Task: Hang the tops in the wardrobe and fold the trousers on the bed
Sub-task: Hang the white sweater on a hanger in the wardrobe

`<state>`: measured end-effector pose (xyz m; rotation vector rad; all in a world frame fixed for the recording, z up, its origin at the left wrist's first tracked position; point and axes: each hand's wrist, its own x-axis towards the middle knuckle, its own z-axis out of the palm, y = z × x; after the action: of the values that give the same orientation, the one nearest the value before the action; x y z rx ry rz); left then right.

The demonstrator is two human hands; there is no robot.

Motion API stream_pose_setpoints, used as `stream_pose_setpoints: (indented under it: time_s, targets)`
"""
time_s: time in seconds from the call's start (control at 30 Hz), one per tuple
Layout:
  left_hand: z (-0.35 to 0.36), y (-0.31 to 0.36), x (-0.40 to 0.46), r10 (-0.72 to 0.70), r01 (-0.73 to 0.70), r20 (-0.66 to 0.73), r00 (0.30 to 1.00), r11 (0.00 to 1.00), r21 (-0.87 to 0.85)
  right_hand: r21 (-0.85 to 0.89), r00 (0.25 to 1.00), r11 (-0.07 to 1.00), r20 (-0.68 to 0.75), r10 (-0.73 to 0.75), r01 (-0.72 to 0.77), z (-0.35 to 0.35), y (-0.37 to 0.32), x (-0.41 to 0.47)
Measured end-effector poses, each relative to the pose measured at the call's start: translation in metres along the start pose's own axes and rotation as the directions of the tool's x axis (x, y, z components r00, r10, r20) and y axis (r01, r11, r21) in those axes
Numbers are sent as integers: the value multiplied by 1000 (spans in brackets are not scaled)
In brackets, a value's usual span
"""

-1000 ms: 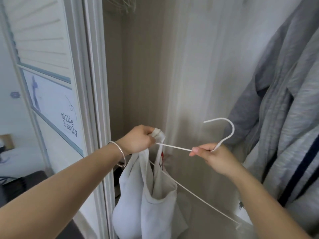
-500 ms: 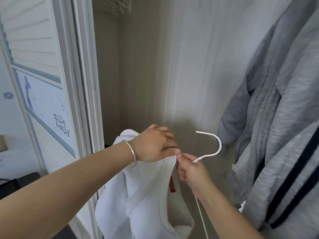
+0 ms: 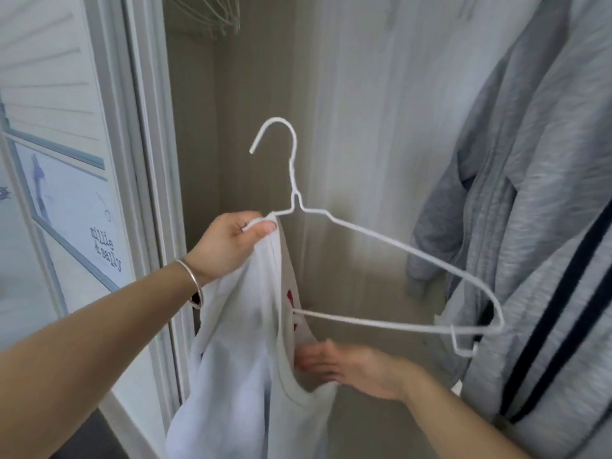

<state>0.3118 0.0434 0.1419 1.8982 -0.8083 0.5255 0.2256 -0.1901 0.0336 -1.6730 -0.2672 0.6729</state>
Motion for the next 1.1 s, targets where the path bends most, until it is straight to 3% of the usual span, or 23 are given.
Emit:
stream_pose_setpoints:
  time_s: [0.07,0.13,0.2,0.27,0.33,0.43,0.6,0.77,0.8,0.87,0.93,1.1]
  targets:
    - [-3,-3,3,-44,46,-89,995,999,14,-339,997,939,-78,27,-52,10,6,2]
    - [-7,-7,1,-50,60,-138,989,995,75,-743,982,659,-187,-36,-117,2,9,-2]
    - [-12,-13,-6,-1,23,-125,992,985,170,-909,955,358,-272,-118,-215,-16,9,-12]
    - [-13,-19,-12,99,-69,-68,993,932,355,-929,917,184,-354,-182,-322,-40,3,-29]
    - [-5,-29,-18,214,-185,12,977,815,549,-898,867,55,-436,-241,-437,-69,-8,-50]
    - [14,-50,-23,273,-265,102,957,669,695,-884,817,8,-434,-379,-467,-105,-16,-76]
    - [30,-68,-27,307,-305,137,942,609,732,-858,790,-107,-404,-461,-502,-117,-27,-90]
    - [48,-65,-34,218,-362,288,932,562,744,-858,776,4,-466,-426,-513,-120,-38,-87]
    - [54,-60,-35,195,-333,270,943,603,725,-875,755,77,-454,-474,-478,-115,-45,-85]
    - [66,-48,-35,84,-187,191,978,757,626,-878,663,377,-472,-581,-295,-97,-63,-80]
    - [75,-24,-29,-7,-53,144,990,912,407,-769,663,638,-497,-559,-38,-76,-80,-70]
    - [81,11,-17,43,-77,144,989,969,236,-544,745,832,-511,-428,104,-49,-89,-45]
